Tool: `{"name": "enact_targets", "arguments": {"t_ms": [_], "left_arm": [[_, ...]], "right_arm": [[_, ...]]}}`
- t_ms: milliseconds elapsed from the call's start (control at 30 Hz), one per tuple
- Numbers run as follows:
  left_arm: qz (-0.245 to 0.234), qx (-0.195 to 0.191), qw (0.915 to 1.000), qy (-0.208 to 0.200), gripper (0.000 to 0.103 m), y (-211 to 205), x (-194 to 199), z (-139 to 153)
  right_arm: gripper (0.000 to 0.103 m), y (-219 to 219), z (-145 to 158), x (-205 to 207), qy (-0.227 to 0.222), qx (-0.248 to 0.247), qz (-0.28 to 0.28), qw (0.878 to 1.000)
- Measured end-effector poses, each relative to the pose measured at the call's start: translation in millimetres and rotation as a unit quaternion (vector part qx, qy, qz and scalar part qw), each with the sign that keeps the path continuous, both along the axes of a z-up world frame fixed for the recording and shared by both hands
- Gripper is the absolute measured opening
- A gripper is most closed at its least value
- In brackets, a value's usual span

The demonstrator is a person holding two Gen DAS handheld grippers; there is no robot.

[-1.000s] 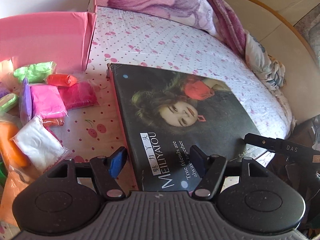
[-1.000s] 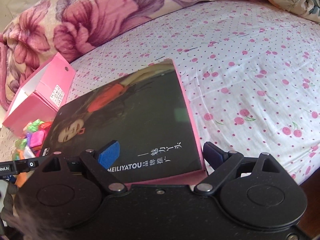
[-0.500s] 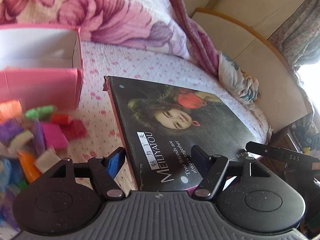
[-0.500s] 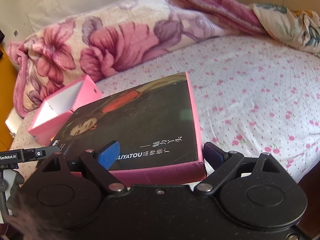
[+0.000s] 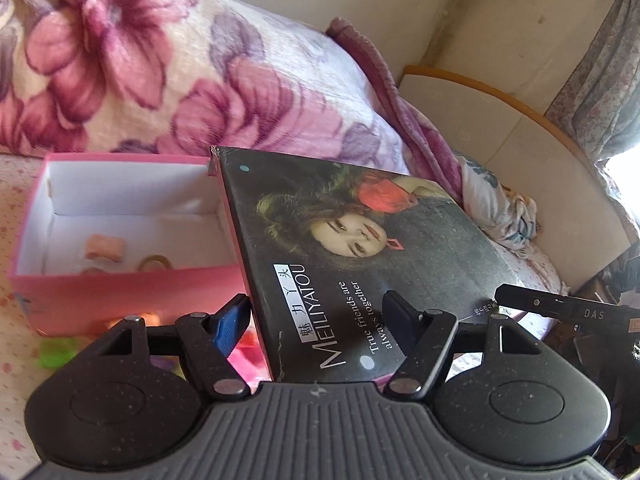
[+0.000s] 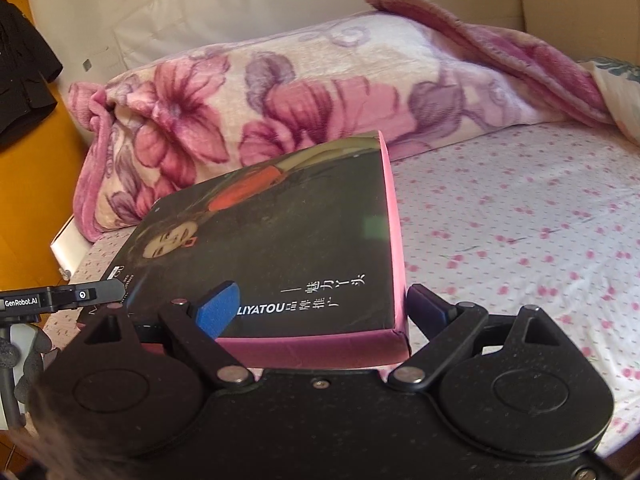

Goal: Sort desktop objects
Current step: 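Lift the black book with both tools and carry it over the pink box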

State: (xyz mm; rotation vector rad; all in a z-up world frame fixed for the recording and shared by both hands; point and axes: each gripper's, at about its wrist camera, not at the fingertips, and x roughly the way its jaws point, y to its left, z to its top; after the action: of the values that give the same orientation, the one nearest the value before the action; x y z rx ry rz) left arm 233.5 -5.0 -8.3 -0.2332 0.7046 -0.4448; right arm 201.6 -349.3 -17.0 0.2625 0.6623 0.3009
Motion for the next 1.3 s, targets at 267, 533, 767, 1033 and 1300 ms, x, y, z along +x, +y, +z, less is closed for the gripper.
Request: {"name": "enact_targets", "arguments": {"t_ms": [267, 533, 767, 1033, 1300], "left_arm": [[0.027, 0.007, 0.9996, 0.001, 0.071, 60.1, 17.7, -7.5], [0.041, 0.012, 0.9991, 0.0, 0.071, 108.9, 44.5, -15.3], [0.056, 0.016, 0.9983, 0.002, 0.071, 145.5, 74.1, -23.1], [0.065, 0.011, 0.9978, 0.009, 0.073, 180.1, 99.6, -37.9], [0.073, -0.005, 0.9971, 0.021, 0.073, 194.1, 116.0, -58.5]], "right_arm": [[0.093, 56.4, -10.6, 38.0, 0.005, 0.003, 0.037, 0.999], [0.092, 101.2, -19.8, 76.1, 0.007, -0.001, 0.057, 0.998], [0.092, 140.4, -27.8, 109.4, 0.01, -0.004, 0.075, 0.997], [0.092, 181.4, -36.4, 128.4, 0.015, -0.005, 0.088, 0.996], [0.092, 190.6, -44.4, 149.8, 0.019, -0.005, 0.084, 0.996]]}}
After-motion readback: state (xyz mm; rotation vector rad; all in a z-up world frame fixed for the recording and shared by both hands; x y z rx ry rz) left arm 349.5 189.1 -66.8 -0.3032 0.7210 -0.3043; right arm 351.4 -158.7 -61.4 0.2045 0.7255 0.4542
